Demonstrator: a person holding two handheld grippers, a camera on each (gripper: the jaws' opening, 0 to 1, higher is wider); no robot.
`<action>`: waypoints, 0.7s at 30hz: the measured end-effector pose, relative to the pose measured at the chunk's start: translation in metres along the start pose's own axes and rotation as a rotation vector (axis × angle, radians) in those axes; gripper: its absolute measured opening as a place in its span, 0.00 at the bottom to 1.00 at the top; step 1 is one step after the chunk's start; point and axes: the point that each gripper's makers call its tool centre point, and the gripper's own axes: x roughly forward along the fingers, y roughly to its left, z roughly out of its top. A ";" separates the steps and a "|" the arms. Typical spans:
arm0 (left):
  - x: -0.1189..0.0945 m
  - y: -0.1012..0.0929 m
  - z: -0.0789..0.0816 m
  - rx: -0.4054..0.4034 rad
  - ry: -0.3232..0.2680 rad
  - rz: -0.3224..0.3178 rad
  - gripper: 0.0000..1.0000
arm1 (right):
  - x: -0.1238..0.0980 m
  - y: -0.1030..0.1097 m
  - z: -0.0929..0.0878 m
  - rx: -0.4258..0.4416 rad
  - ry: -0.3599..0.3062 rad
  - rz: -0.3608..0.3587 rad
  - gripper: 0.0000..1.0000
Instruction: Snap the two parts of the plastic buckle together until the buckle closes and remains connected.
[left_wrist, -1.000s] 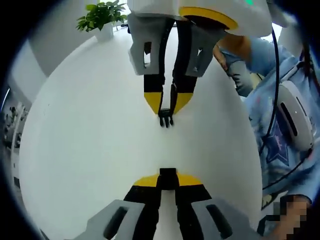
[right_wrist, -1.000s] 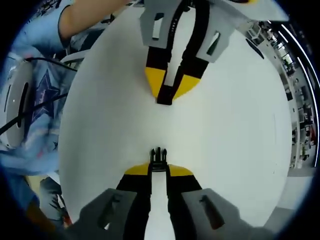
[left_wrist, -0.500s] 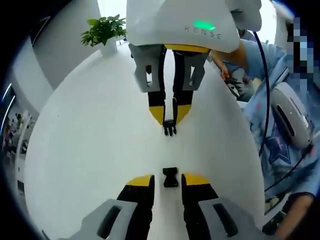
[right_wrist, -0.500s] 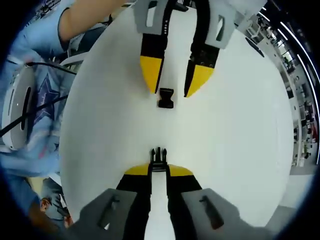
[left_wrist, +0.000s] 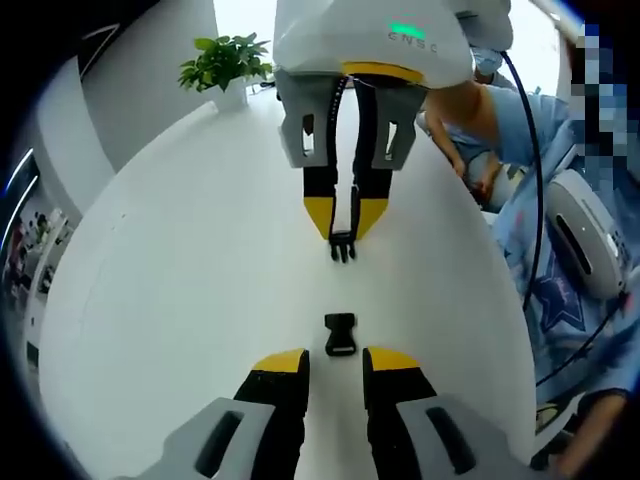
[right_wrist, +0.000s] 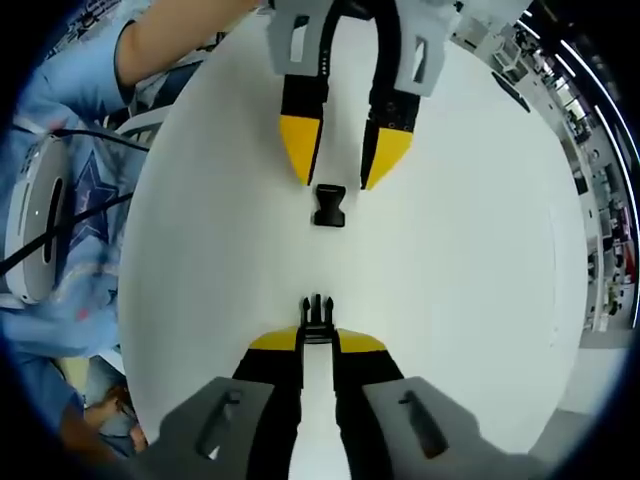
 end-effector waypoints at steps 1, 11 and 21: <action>0.001 0.001 0.000 -0.002 -0.002 0.002 0.20 | 0.000 0.000 0.000 0.000 0.001 0.000 0.10; 0.004 -0.004 0.001 -0.022 -0.013 -0.038 0.17 | 0.002 -0.002 0.012 -0.016 -0.023 0.004 0.10; 0.004 -0.007 0.001 -0.034 -0.021 -0.045 0.14 | 0.002 -0.001 0.024 -0.024 -0.065 0.000 0.10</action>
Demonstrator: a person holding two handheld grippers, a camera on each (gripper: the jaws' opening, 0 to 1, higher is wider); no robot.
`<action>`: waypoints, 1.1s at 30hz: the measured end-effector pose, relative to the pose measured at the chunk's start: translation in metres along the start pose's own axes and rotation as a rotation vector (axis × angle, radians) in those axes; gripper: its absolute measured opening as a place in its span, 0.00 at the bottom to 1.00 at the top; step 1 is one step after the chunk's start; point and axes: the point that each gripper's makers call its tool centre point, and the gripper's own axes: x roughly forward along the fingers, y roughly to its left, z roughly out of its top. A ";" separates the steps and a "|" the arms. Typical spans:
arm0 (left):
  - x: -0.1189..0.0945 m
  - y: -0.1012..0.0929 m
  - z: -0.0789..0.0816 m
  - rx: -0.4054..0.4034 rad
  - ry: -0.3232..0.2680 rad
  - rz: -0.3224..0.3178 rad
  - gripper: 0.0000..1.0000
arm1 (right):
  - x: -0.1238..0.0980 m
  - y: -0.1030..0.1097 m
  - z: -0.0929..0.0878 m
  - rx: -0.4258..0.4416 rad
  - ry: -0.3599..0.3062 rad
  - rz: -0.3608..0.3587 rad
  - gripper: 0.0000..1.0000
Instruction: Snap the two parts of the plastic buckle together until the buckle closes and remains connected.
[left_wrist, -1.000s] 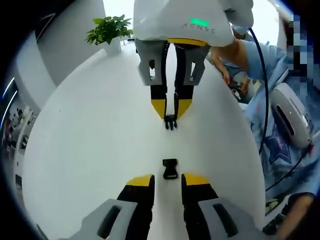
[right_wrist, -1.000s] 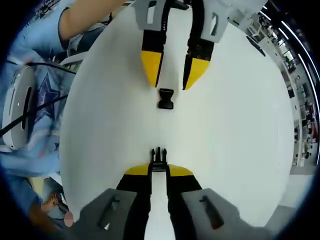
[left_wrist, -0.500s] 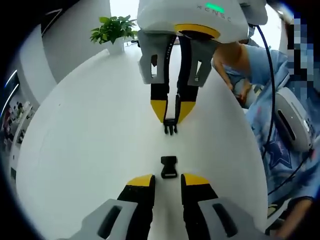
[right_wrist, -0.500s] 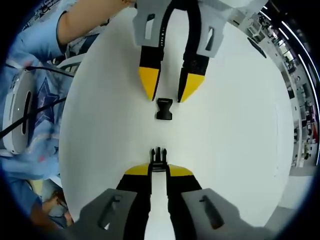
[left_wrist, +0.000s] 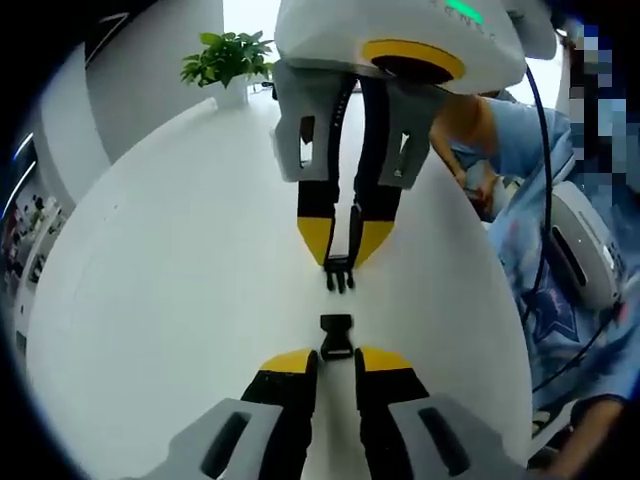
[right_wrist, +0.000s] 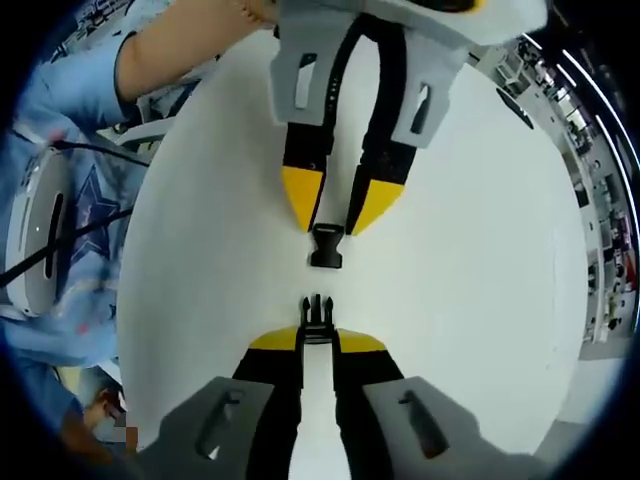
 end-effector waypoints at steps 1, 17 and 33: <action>0.000 0.000 0.000 0.001 0.001 -0.002 0.13 | 0.000 0.000 0.001 0.000 -0.005 -0.002 0.10; 0.000 0.001 -0.001 -0.009 0.001 0.011 0.12 | 0.003 -0.006 0.013 0.020 -0.040 -0.007 0.10; 0.001 0.002 0.001 0.014 0.022 0.032 0.11 | 0.005 -0.009 0.017 0.015 -0.050 -0.011 0.10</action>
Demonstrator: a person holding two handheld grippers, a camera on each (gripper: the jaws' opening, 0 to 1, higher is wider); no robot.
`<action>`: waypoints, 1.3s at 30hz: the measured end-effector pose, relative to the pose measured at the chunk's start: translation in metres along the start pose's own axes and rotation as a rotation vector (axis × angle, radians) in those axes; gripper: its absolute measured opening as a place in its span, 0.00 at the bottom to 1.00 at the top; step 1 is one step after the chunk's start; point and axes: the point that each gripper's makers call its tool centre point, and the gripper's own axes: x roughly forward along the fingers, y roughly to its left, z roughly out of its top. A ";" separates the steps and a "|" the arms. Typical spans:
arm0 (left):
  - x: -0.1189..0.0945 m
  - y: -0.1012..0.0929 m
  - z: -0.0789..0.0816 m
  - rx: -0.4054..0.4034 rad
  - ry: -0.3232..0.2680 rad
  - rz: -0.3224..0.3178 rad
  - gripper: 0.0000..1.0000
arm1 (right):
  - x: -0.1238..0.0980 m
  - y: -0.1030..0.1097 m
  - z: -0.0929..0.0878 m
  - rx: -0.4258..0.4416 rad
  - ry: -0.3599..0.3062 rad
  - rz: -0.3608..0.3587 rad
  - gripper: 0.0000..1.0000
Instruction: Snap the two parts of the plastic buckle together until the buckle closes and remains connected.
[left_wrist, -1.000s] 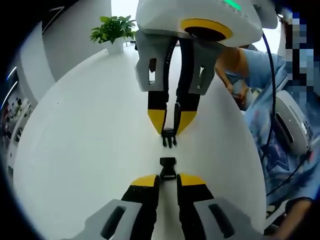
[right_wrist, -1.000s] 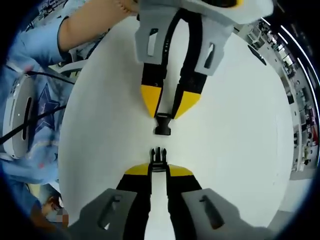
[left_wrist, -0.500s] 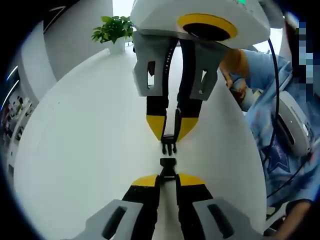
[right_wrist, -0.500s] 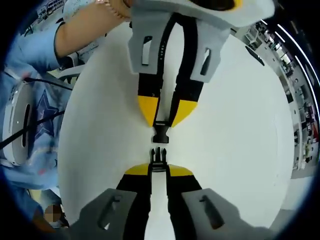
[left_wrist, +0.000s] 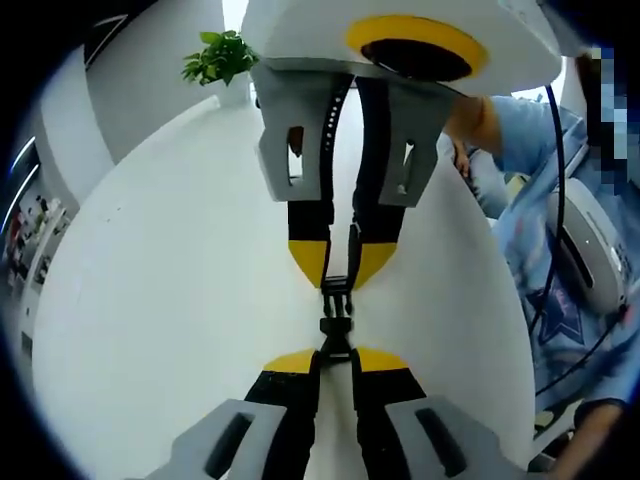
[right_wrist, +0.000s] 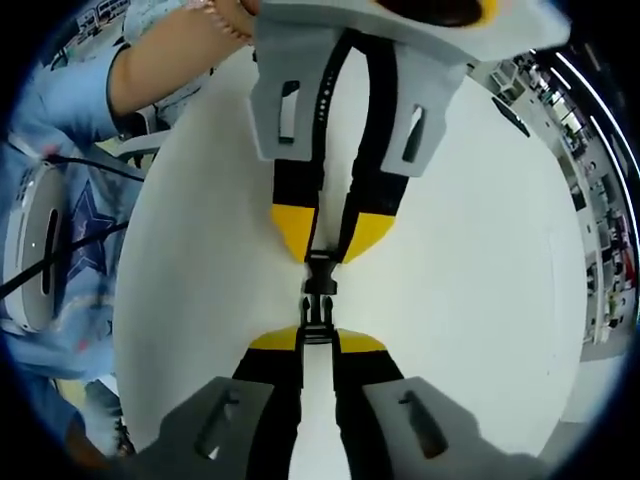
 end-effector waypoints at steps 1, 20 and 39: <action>0.000 0.000 0.000 0.000 0.001 0.000 0.11 | 0.000 0.000 0.000 0.002 0.000 0.002 0.10; 0.002 -0.003 0.004 -0.019 -0.003 0.008 0.12 | 0.000 -0.001 0.001 -0.014 0.019 0.006 0.11; 0.000 -0.002 0.002 -0.048 0.003 -0.014 0.12 | -0.001 0.004 -0.003 -0.050 -0.080 0.069 0.11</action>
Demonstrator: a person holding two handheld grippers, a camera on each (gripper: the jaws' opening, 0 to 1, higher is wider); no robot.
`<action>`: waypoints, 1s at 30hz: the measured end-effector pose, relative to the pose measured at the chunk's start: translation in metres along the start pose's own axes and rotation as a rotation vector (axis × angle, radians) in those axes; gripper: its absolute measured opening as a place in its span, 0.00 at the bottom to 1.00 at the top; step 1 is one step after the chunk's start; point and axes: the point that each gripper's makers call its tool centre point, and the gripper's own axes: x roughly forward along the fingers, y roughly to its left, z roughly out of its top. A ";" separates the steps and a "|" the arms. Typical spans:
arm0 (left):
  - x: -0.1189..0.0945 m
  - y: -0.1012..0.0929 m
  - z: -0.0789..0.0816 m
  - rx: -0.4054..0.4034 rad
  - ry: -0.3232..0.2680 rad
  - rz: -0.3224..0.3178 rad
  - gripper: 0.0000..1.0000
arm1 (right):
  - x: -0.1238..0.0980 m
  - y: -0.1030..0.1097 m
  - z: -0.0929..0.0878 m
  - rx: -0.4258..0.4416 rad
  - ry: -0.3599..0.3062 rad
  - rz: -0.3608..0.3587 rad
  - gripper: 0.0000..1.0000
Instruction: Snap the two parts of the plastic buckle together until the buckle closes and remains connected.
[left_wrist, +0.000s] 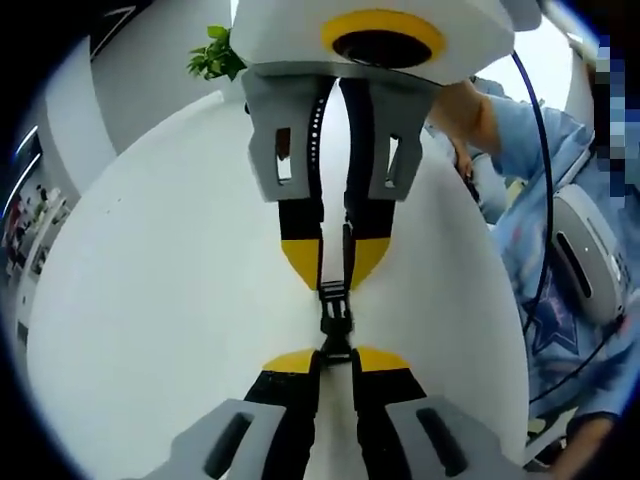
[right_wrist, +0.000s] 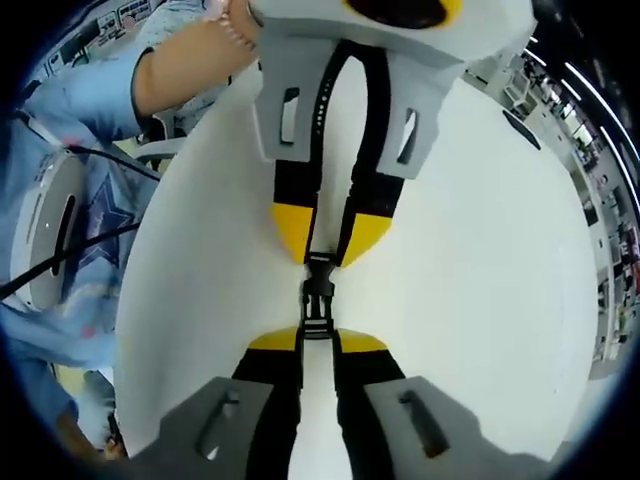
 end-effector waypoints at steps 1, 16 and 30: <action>0.000 0.000 0.000 -0.003 0.000 -0.002 0.12 | 0.000 0.000 0.000 -0.001 -0.001 0.002 0.11; 0.001 0.000 -0.001 -0.030 0.002 0.020 0.10 | 0.002 -0.002 0.003 0.071 0.007 -0.033 0.09; -0.001 0.007 -0.002 -0.023 -0.001 0.017 0.09 | 0.002 -0.009 0.008 0.082 0.014 -0.048 0.08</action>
